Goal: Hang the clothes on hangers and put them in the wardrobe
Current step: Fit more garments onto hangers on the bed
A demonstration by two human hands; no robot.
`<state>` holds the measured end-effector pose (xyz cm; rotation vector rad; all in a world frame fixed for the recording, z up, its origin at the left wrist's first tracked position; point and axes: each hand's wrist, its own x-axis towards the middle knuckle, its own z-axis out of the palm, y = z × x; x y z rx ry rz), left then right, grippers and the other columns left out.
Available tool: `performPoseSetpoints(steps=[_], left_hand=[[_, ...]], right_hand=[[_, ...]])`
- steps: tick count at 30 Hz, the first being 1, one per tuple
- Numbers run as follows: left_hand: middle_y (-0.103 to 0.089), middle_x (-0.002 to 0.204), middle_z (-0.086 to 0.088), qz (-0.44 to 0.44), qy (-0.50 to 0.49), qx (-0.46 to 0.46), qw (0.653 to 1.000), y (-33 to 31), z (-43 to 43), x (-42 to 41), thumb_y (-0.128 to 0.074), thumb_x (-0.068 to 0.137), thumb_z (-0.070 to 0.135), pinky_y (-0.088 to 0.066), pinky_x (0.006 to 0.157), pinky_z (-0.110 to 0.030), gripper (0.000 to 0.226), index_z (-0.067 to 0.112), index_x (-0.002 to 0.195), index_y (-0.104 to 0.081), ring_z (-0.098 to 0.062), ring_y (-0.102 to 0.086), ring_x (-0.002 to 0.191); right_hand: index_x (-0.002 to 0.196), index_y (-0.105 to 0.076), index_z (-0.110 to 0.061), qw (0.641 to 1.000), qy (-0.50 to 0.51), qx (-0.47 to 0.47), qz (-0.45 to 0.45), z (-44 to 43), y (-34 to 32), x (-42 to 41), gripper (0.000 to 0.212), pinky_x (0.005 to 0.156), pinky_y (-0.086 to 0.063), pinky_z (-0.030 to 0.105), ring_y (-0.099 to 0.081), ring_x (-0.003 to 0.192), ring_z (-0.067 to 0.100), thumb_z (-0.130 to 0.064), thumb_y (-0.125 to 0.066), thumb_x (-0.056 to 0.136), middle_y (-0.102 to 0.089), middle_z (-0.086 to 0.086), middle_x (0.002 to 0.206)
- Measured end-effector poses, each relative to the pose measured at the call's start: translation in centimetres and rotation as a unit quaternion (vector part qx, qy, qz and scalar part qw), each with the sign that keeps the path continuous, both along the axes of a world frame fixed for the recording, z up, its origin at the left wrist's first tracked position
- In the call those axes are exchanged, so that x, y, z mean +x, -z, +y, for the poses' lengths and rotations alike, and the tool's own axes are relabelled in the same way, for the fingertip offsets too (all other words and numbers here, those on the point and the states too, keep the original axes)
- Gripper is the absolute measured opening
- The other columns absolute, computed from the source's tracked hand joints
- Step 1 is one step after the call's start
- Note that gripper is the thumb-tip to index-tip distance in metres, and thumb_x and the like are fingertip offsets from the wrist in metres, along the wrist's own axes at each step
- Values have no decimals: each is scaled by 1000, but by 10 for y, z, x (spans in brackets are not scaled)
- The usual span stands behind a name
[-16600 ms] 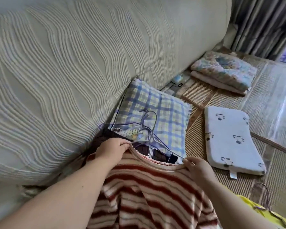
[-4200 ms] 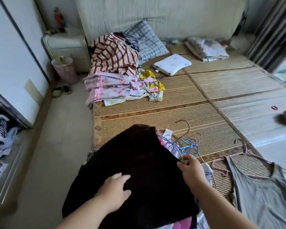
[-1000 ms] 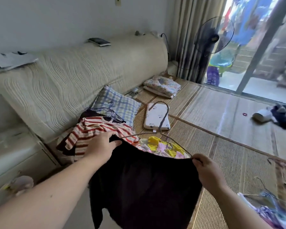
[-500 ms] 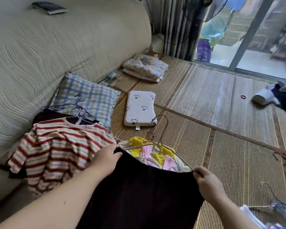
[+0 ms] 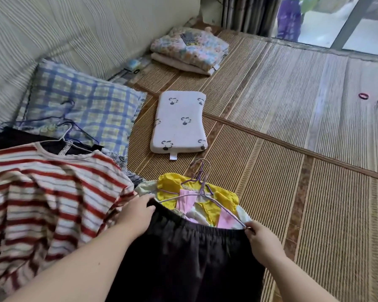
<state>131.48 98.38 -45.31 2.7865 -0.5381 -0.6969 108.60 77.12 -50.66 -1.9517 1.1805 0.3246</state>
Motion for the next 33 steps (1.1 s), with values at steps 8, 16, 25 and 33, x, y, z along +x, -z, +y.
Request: performPoseSetpoints(steps=[8,16,25,33], left_hand=[[6,160,3,68,135,113,982,14,11,-60,-50,87,50,-16,116,-47,78,38,149,-6,-21,-2,146],[7,159,7,48,238,69,968,-54,29,-171,-47,91,46,-11,115,-49,71,39,149,-6,-17,3,146],[-2,158,9,10,322,-6,947,-120,80,-327,-46,91,50,-15,116,-43,69,41,148,-9,-16,-4,145],[-11,157,11,86,394,-7,915,-104,74,-489,-48,89,52,-17,116,-43,70,43,147,-11,-13,-8,144]], right_hand=[[150,-14,-28,991,-126,-43,-27,28,4,-25,81,117,-13,28,-15,142,16,-28,-63,86,-12,-5,155],[148,-14,-39,980,-146,-135,10,70,-69,-110,74,116,-20,36,-15,144,19,-38,-57,87,-11,-2,158],[145,-23,-41,971,-115,-207,17,141,-144,-286,67,116,-18,43,-16,143,19,-42,-56,87,-16,-2,157],[142,-27,-40,977,11,-173,125,153,-152,-507,62,110,-29,38,-24,139,19,-43,-53,87,-22,-4,153]])
